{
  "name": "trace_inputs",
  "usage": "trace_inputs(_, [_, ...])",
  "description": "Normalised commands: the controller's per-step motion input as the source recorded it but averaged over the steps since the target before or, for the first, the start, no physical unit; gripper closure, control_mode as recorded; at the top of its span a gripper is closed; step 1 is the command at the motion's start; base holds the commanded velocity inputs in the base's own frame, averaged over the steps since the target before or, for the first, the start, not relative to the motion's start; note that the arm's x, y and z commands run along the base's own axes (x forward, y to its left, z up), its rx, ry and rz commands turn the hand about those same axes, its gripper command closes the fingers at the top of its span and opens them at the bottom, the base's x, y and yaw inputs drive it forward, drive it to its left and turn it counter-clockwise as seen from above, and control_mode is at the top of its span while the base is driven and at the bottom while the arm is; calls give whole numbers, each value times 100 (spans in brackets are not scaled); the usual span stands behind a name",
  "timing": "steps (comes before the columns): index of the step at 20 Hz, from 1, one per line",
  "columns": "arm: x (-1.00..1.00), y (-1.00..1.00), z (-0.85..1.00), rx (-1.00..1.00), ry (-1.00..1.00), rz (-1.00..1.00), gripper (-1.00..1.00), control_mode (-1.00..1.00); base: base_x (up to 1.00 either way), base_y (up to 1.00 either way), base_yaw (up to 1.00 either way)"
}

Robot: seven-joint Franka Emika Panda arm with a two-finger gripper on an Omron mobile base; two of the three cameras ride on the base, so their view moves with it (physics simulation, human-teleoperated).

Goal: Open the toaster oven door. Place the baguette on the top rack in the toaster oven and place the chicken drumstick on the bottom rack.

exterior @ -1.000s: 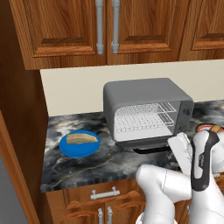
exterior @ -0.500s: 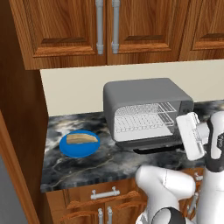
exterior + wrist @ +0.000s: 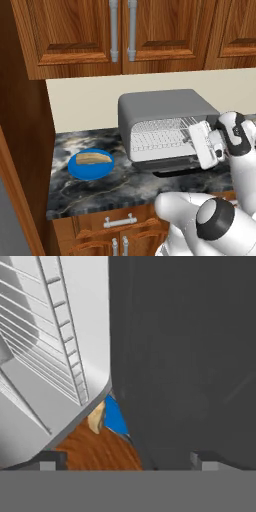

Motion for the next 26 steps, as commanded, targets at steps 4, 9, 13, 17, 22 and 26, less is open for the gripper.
trace_inputs(4, [19,0,-100,-9,-4,0,-100,-100,0,0,0])
trace_inputs(9, [-68,6,-100,-3,-2,2,-100,-100,0,0,0])
trace_inputs(13, [-6,3,-32,6,-23,-14,-100,-100,0,0,0])
trace_inputs(17, [81,4,57,14,-10,-32,-100,-100,0,0,0])
trace_inputs(22, [100,3,12,17,0,-22,-100,-100,0,0,0])
trace_inputs(26, [67,-5,-41,13,-1,-2,-100,-100,0,0,0])
